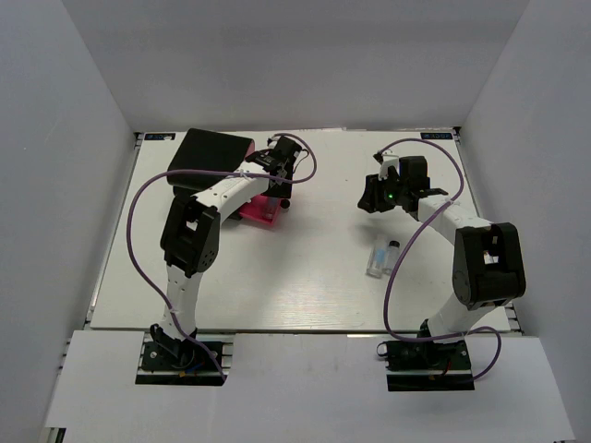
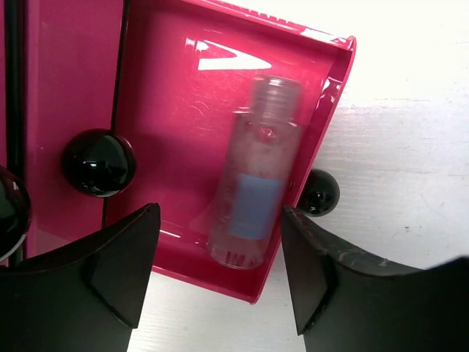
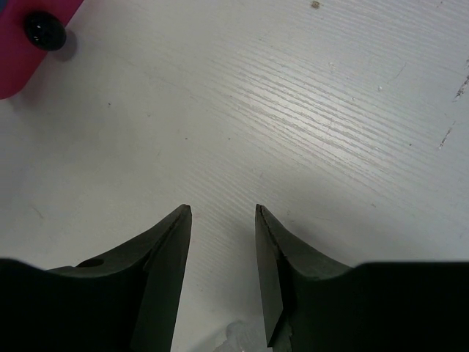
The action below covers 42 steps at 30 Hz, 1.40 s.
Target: Organize the makeup
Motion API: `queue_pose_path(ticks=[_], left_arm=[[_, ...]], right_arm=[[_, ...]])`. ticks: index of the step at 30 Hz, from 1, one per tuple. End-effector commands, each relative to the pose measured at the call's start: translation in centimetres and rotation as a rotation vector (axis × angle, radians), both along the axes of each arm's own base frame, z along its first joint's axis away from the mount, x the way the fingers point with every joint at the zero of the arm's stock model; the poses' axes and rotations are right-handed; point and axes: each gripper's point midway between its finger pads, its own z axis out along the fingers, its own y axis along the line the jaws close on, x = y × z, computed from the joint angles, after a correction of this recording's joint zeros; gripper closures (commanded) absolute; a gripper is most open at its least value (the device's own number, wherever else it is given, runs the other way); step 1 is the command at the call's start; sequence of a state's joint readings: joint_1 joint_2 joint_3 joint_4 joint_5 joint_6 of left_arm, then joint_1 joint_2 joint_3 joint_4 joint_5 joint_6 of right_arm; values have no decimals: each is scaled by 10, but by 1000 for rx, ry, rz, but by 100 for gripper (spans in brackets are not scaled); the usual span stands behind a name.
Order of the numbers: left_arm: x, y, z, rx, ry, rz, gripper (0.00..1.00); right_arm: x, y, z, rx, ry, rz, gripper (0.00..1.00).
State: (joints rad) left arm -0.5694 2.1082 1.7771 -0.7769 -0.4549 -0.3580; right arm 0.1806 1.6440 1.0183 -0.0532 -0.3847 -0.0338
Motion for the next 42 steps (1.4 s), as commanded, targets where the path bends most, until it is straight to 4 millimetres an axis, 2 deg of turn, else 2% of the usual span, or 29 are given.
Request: queue_pose_path(ticks=[1, 4, 6, 7, 8, 9, 10, 14, 15, 16, 17, 18, 19, 20, 21, 23, 24, 25, 27, 28, 31, 34, 35, 42], left_arm=[[5, 0, 11, -12, -28, -6, 23], [10, -5, 29, -43, -69, -10, 25], [12, -16, 47, -78, -102, -57, 34], [13, -27, 57, -105, -131, -86, 38], [11, -39, 61, -156, -120, -138, 48], [10, -47, 70, -195, -126, -177, 53], [4, -69, 74, -275, -111, -246, 63], [-17, -128, 86, -427, -84, -427, 68], [-32, -153, 90, -509, -36, -516, 67], [-46, -173, 74, -524, 23, -561, 64], [-49, -191, 85, -564, 24, -596, 60], [-64, -209, 84, -617, 73, -651, 53], [-72, -222, 71, -630, 121, -667, 47], [-89, -240, 71, -657, 145, -710, 43], [-98, -251, 73, -694, 168, -717, 38], [-117, -270, 71, -744, 211, -752, 29], [-122, -276, 72, -785, 235, -757, 27], [-131, -283, 72, -802, 254, -774, 25], [-150, -296, 63, -823, 309, -809, 23], [-152, -297, 59, -828, 326, -811, 22], [-170, -306, 45, -795, 358, -817, 20], [-178, -308, 33, -747, 366, -792, 19], [-174, -306, 29, -727, 352, -773, 19], [-182, -303, -18, -599, 387, -674, 19]], right_arm=[[8, 1, 11, 8, -35, 15, 53], [6, 1, 10, -2, -32, 26, 54], [4, -1, 9, -15, -35, 34, 58], [4, -2, 9, -22, -39, 37, 61], [2, -2, 9, -26, -39, 41, 70], [1, -4, 7, -35, -42, 46, 74], [-1, -5, 7, -38, -39, 49, 85], [-6, -12, 6, -57, -33, 49, 99], [-9, -15, 3, -69, -23, 44, 99], [-10, -20, 1, -79, -17, 32, 99], [-9, -31, 1, -104, -19, -6, 94], [-9, -37, 0, -121, -13, -34, 89], [-10, -47, -3, -134, 3, -81, 85], [-10, -53, -2, -148, 7, -107, 73], [-8, -69, -3, -167, 17, -162, 67], [-11, -80, -3, -167, 35, -212, 59], [-12, -92, -4, -169, 51, -252, 57], [-14, -96, -5, -161, 66, -275, 52], [-17, -99, -5, -137, 84, -295, 52], [-17, -110, -6, -126, 94, -330, 52], [-18, -114, -4, -90, 95, -345, 52], [-21, -119, -4, -76, 86, -353, 51], [-22, -118, -5, -68, 84, -349, 51], [-31, -120, -1, -25, 66, -368, 51]])
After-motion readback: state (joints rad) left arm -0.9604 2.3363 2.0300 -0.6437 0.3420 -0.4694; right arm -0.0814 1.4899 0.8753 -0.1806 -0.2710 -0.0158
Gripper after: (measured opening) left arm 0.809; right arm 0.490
